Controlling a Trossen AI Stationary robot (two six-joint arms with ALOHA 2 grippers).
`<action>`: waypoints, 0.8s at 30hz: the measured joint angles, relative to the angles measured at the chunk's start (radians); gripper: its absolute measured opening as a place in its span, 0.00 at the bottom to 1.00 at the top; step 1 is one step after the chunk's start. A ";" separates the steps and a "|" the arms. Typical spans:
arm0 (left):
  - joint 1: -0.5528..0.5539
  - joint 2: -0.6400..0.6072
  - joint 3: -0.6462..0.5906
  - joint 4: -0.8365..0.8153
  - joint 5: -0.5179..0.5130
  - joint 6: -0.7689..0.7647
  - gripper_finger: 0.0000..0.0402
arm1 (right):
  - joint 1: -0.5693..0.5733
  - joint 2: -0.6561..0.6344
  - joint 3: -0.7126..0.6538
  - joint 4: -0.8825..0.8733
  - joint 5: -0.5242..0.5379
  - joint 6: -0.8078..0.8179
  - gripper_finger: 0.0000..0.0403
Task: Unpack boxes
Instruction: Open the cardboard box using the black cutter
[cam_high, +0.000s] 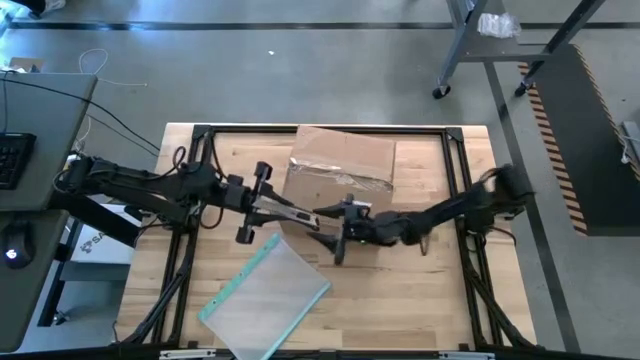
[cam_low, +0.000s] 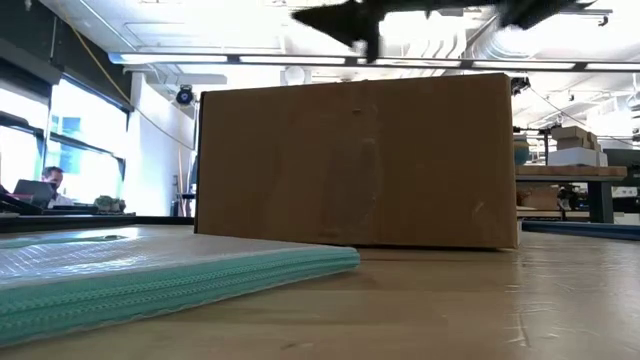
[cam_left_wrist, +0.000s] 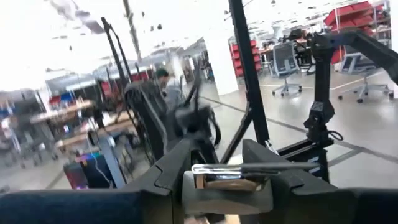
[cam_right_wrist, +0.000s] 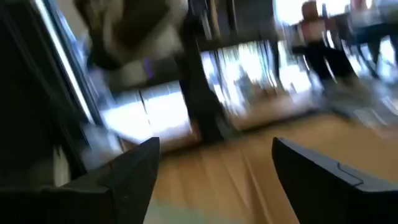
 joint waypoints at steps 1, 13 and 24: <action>-0.010 0.006 0.000 0.016 -0.013 0.021 0.27 | -0.007 0.055 0.012 0.139 -0.023 -0.012 0.74; -0.063 0.037 0.000 0.025 -0.146 0.067 0.27 | -0.048 0.319 0.243 0.601 -0.272 -0.029 0.60; -0.102 0.038 0.001 0.012 -0.175 0.092 0.27 | -0.040 0.316 0.256 0.621 -0.189 -0.031 0.34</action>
